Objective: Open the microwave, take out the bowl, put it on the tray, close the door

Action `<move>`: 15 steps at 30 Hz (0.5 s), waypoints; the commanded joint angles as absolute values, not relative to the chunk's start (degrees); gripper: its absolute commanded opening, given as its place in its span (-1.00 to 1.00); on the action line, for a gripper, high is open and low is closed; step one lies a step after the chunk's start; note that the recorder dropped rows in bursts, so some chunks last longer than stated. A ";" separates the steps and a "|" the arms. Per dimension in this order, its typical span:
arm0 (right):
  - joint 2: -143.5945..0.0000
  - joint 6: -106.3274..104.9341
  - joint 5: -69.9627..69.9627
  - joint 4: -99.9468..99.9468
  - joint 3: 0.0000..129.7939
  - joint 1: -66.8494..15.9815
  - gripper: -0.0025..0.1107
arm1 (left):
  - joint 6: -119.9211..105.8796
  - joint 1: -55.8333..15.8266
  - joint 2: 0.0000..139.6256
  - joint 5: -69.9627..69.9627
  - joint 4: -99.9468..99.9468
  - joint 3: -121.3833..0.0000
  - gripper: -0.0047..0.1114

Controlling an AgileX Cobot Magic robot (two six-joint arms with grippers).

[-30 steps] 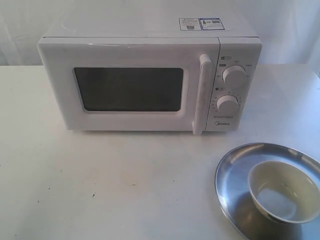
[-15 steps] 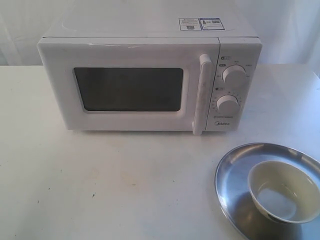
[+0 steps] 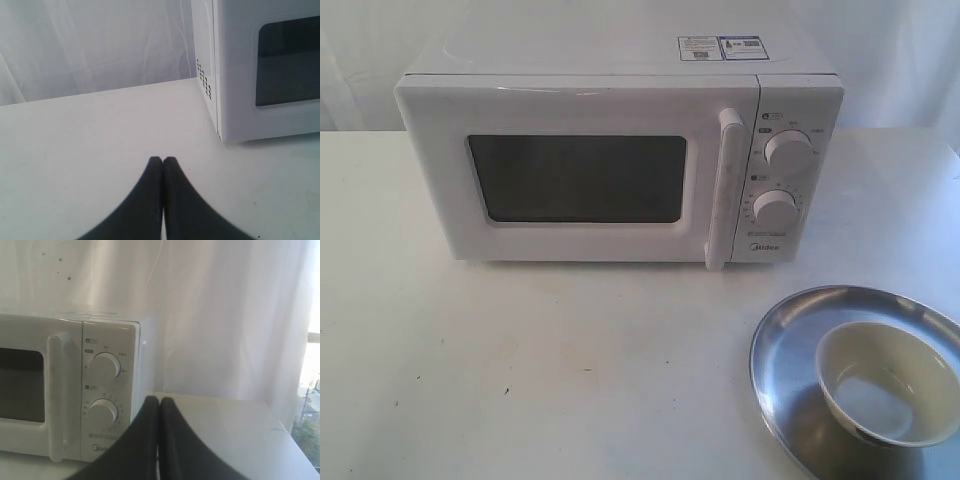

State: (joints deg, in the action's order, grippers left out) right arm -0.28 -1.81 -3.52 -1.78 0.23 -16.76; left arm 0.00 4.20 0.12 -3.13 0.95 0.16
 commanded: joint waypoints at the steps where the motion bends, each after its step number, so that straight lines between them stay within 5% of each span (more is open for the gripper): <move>1: 0.00 -1.28 -2.33 -2.39 0.00 -15.28 -0.96 | 0.00 4.20 0.00 -3.43 0.50 0.00 -0.92; 15: 0.00 -1.17 0.65 -2.39 0.00 -15.28 -0.96 | 0.00 4.20 0.00 -3.43 0.50 0.00 -0.92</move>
